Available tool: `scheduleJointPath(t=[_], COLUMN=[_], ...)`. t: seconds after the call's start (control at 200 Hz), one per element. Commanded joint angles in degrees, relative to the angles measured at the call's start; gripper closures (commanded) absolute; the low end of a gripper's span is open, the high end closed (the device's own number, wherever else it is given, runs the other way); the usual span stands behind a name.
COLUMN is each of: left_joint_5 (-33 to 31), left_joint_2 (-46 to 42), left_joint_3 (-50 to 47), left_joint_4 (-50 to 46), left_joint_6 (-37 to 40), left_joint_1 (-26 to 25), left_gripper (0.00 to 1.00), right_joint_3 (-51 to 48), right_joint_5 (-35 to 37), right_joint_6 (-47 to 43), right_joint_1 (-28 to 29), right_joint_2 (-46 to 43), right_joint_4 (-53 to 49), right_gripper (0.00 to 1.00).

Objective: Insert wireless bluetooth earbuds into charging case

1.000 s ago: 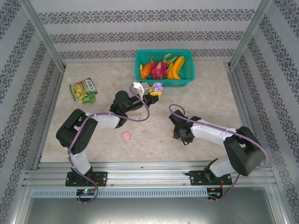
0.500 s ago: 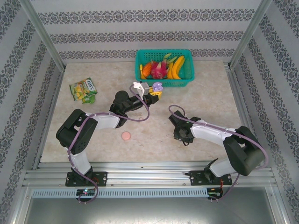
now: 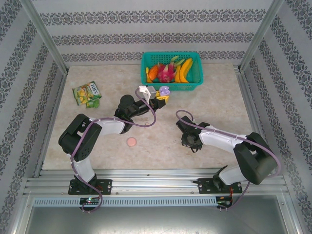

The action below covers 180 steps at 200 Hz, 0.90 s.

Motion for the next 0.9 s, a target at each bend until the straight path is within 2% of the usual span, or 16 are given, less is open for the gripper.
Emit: scheduleJointPath(t=[0.0, 0.3, 0.51, 0.694, 0.894], left_joint_5=[-0.2, 0.1, 0.8, 2.3, 4.6], left_joint_2=[-0.7, -0.7, -1.2, -1.4, -1.0], left_joint_3=[0.1, 0.5, 0.8, 1.3, 2.3], left_joint_4=[3.9, 3.5, 2.9, 1.7, 1.1], left_joint_6=[-1.0, -1.0, -0.8, -0.3, -0.9], left_joint_1=[0.4, 0.5, 0.5, 0.5, 0.5], left_gripper=[1.00, 1.00, 1.00, 1.00, 1.00], right_joint_3=[-0.9, -3.5, -2.1, 4.7, 17.3], right_joint_5=[-0.1, 3.1, 2.8, -1.7, -6.1], right_joint_6=[0.4, -0.4, -3.8, -9.2, -14.7], right_joint_1=[0.6, -0.2, -4.2, -10.3, -13.7], right_joint_2=[-2.5, -14.0, -24.5, -29.2, -26.1], right_joint_4=[1.1, 4.2, 4.7, 5.0, 5.7], right_gripper=[0.78, 0.79, 0.79, 0.78, 0.78])
